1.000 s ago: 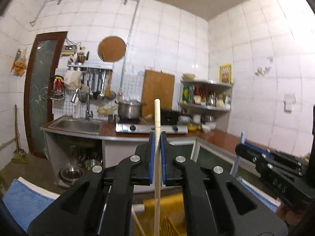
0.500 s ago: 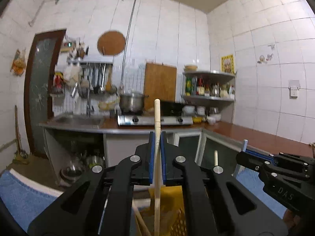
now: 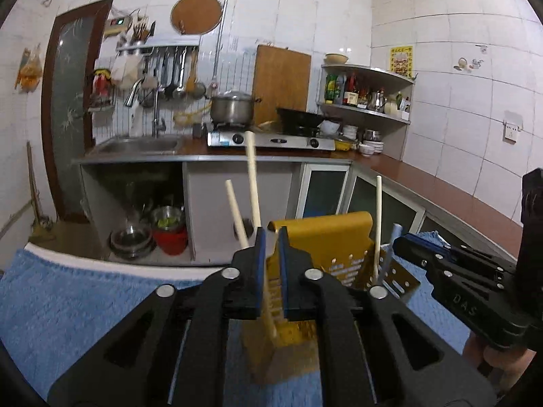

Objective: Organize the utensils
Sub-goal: 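Lift both held utensils upright and lower them into the yellow holder, then open both grippers to release the utensils into the holder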

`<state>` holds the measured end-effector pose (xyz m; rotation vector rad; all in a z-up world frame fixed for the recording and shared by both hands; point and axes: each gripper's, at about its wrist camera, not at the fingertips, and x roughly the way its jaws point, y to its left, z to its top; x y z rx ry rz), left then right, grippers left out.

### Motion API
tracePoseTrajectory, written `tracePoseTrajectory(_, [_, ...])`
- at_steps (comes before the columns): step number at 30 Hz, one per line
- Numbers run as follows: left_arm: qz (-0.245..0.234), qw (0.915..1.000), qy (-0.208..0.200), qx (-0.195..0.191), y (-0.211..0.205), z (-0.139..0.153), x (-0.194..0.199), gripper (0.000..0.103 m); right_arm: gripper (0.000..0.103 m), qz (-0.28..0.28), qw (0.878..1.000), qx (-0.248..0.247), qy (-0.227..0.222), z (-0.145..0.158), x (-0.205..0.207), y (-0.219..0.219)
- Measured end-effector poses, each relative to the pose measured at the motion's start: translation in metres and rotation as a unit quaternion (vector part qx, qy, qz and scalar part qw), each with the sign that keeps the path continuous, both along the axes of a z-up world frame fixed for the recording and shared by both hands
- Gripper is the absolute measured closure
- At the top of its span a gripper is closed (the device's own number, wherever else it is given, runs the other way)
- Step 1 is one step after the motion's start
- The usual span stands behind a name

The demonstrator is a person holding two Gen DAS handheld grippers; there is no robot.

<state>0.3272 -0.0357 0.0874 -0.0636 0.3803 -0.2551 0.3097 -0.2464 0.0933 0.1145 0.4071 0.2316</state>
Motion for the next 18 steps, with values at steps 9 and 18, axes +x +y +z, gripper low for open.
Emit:
tracePoseTrajectory(9, [0.043,0.9989,0.017,0.006,0.028,0.018,-0.052,0.022,0.055,-0.015,1.0,-0.005,0.009,0.015,-0.05,-0.013])
tracePoseTrajectory(18, [0.047,0.995,0.086,0.021,0.045,-0.014,-0.1,0.005,0.051,-0.025,0.997,-0.028,0.072,-0.026,-0.106,-0.016])
